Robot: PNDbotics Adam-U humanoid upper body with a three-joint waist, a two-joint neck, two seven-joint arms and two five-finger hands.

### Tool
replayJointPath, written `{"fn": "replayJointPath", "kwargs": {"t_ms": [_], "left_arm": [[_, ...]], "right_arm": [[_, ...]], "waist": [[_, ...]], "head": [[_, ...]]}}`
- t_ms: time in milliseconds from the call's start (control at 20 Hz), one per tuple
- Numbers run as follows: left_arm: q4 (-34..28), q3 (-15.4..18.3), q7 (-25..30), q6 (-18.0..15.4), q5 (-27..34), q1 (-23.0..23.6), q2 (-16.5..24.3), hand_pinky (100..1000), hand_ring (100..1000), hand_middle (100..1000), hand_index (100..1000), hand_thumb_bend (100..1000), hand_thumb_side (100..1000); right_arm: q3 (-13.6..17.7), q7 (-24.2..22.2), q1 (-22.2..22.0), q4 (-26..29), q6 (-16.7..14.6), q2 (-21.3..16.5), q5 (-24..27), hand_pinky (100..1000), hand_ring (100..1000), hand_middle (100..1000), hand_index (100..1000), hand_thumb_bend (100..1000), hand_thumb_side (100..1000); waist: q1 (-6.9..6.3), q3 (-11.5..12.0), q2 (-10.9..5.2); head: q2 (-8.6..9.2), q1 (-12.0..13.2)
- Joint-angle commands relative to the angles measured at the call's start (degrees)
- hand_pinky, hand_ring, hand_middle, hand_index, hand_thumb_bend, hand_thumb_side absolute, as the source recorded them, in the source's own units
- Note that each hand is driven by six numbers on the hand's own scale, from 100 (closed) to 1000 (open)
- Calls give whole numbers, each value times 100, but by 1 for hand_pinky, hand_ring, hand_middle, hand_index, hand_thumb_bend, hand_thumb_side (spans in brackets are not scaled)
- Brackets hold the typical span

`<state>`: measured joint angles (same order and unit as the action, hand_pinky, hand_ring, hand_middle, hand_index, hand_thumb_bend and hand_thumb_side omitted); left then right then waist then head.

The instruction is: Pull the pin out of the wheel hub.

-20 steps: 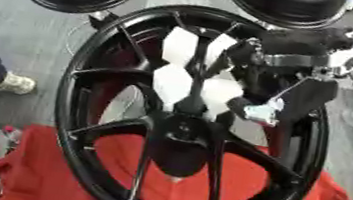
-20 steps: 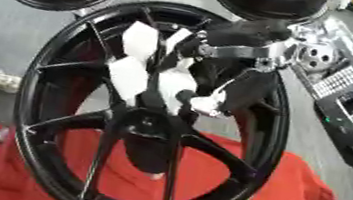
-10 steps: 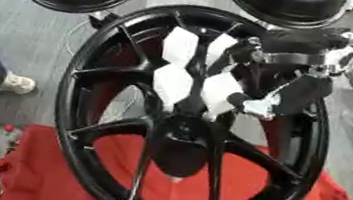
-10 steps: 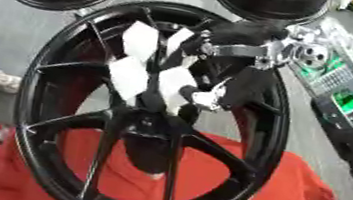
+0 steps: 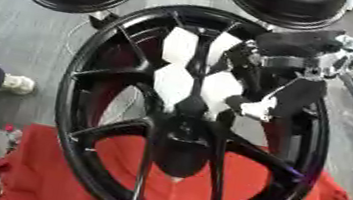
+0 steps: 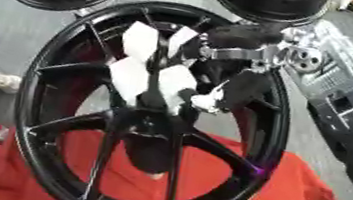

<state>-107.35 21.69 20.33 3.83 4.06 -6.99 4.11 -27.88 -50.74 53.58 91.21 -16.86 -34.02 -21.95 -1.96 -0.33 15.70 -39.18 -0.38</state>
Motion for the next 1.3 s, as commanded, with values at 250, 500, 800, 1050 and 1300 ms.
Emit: {"fn": "replayJointPath", "kwargs": {"t_ms": [250,500,800,1050,1300], "left_arm": [[-84,-5,-3,4,15,-30,96,835,872,927,959,327,947],[-81,-6,-4,4,12,-28,92,835,872,926,959,327,947],[-77,-6,1,5,3,-27,89,834,872,926,959,327,947],[-74,-2,-6,5,4,-24,92,834,872,926,959,328,947],[-66,0,-4,21,6,-16,102,834,872,925,959,329,947]], "right_arm": [[-62,-123,28,-68,-191,-10,-196,441,399,688,805,100,602],[-44,-123,32,-64,-205,13,-148,375,347,560,662,100,365],[117,-123,62,-42,-115,22,42,317,313,458,543,100,264],[263,-35,81,14,17,-38,341,323,326,466,549,100,245],[386,81,112,82,159,-157,730,325,336,473,560,100,223]], "waist": [[6,3,-73],[5,2,-71],[3,-1,-72],[5,-6,-80],[22,-15,-105]], "head": [[-4,-1],[-8,0],[-10,2],[-18,9],[-32,23]]}}
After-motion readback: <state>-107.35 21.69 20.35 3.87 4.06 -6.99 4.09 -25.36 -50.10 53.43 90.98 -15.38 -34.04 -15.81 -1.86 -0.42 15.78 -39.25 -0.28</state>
